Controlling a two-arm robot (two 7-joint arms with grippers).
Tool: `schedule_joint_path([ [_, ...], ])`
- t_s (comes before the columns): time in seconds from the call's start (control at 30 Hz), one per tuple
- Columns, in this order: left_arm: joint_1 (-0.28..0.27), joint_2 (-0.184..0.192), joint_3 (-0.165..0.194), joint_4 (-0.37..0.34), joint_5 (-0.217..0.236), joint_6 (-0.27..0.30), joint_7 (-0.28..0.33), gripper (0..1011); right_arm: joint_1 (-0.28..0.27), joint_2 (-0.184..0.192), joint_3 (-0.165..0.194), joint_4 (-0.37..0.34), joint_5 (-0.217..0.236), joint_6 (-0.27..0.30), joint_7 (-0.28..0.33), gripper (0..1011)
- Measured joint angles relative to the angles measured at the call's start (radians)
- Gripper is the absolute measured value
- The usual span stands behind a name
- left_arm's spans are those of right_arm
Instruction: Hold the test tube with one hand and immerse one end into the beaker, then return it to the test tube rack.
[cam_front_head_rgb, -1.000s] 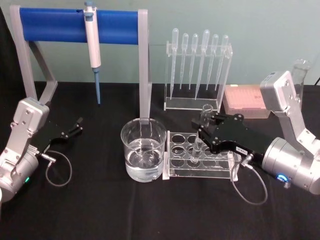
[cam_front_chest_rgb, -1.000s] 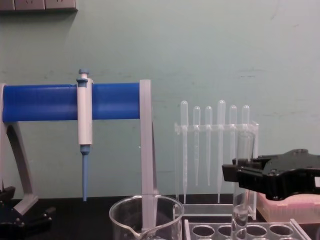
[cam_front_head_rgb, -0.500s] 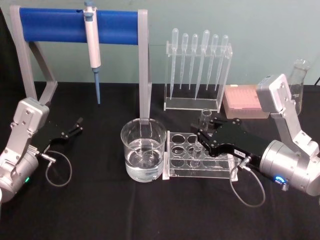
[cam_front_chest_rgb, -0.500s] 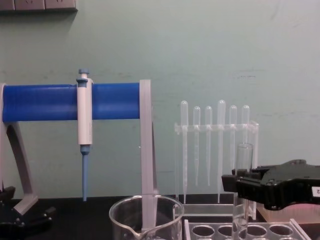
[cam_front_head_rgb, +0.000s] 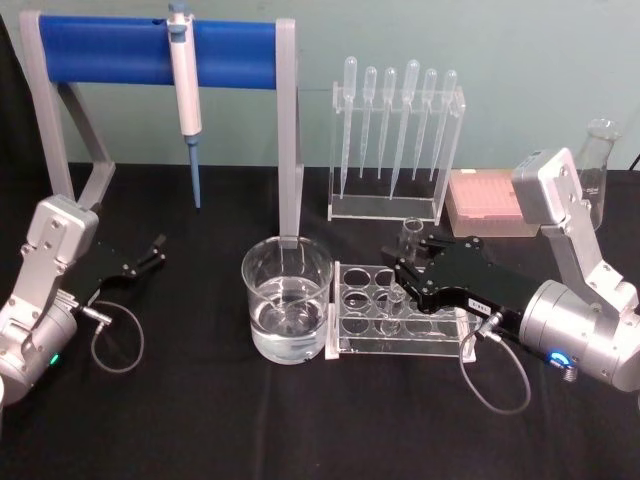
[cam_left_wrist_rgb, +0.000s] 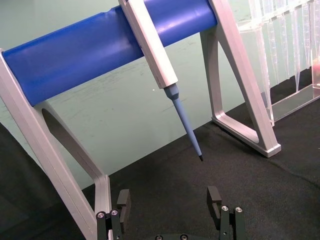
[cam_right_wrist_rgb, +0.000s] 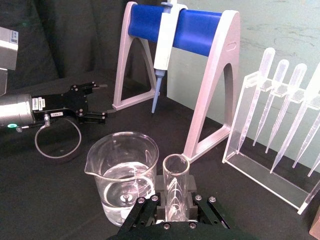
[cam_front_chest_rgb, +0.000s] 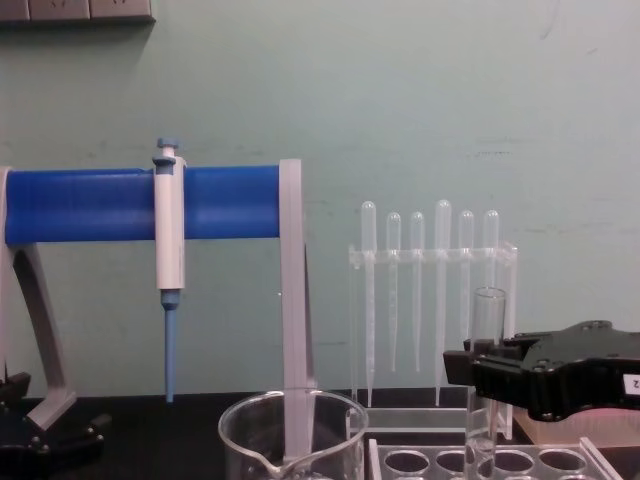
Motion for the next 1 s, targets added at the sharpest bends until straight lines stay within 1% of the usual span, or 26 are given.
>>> schedule_joint_path([
  [0.13, 0.0, 0.0, 0.0, 0.0, 0.0, 0.0, 0.0, 1000, 0.0, 0.0, 0.0, 0.0, 0.0, -0.001, 0.0, 225],
  [0.2, 0.0, 0.0, 0.0, 0.0, 0.0, 0.0, 0.0, 1000, 0.0, 0.0, 0.0, -0.001, 0.0, -0.001, 0.0, 243],
  [0.23, 0.0, 0.0, 0.0, 0.0, 0.0, 0.0, 0.0, 1000, 0.0, 0.001, 0.0, -0.001, 0.0, -0.001, 0.0, 296],
  [0.33, 0.0, 0.0, 0.0, 0.0, 0.0, 0.0, 0.0, 1000, 0.0, 0.001, 0.0, -0.001, 0.0, -0.001, 0.0, 365],
  [0.43, 0.0, 0.0, 0.0, 0.0, 0.0, 0.0, 0.0, 1000, 0.0, 0.001, 0.0, -0.001, 0.0, -0.002, 0.0, 466],
  [0.47, 0.0, 0.0, 0.0, 0.0, 0.0, 0.0, 0.0, 1000, 0.0, 0.001, 0.0, -0.001, 0.0, -0.002, 0.0, 527],
  [0.53, 0.0, 0.0, 0.0, 0.0, 0.0, 0.0, 0.0, 1000, 0.0, 0.001, 0.0, -0.001, 0.0, -0.002, 0.0, 567],
  [0.57, 0.0, 0.0, 0.0, 0.0, 0.0, 0.0, 0.0, 1000, 0.0, 0.001, 0.0, -0.001, 0.0, -0.002, 0.0, 628],
  [0.67, 0.0, 0.0, 0.0, 0.0, 0.0, 0.0, 0.0, 1000, 0.0, 0.001, 0.0, -0.001, 0.0, -0.003, 0.0, 690],
  [0.7, 0.0, 0.0, 0.0, 0.0, 0.0, 0.0, 0.0, 1000, -0.005, 0.001, 0.006, -0.008, 0.002, -0.011, 0.0, 748],
  [0.73, 0.0, 0.0, 0.0, 0.0, 0.0, 0.0, 0.0, 1000, -0.008, 0.001, 0.01, -0.013, 0.005, -0.016, 0.0, 765],
  [0.77, 0.0, 0.0, 0.0, 0.0, 0.0, 0.0, 0.0, 1000, -0.015, 0.0, 0.022, -0.025, 0.013, -0.026, -0.001, 804],
  [0.8, 0.0, 0.0, 0.0, 0.0, 0.0, 0.0, 0.0, 1000, -0.015, 0.0, 0.022, -0.025, 0.013, -0.026, -0.001, 804],
  [0.9, 0.0, 0.0, 0.0, 0.0, 0.0, 0.0, 0.0, 1000, -0.035, -0.004, 0.054, -0.058, 0.041, -0.047, -0.011, 908],
  [0.97, 0.0, 0.0, 0.0, 0.0, 0.0, 0.0, 0.0, 1000, -0.043, -0.007, 0.07, -0.073, 0.054, -0.055, -0.019, 953],
  [1.0, 0.0, 0.0, 0.0, 0.0, 0.0, 0.0, 0.0, 1000, -0.05, -0.011, 0.083, -0.086, 0.067, -0.061, -0.028, 985],
])
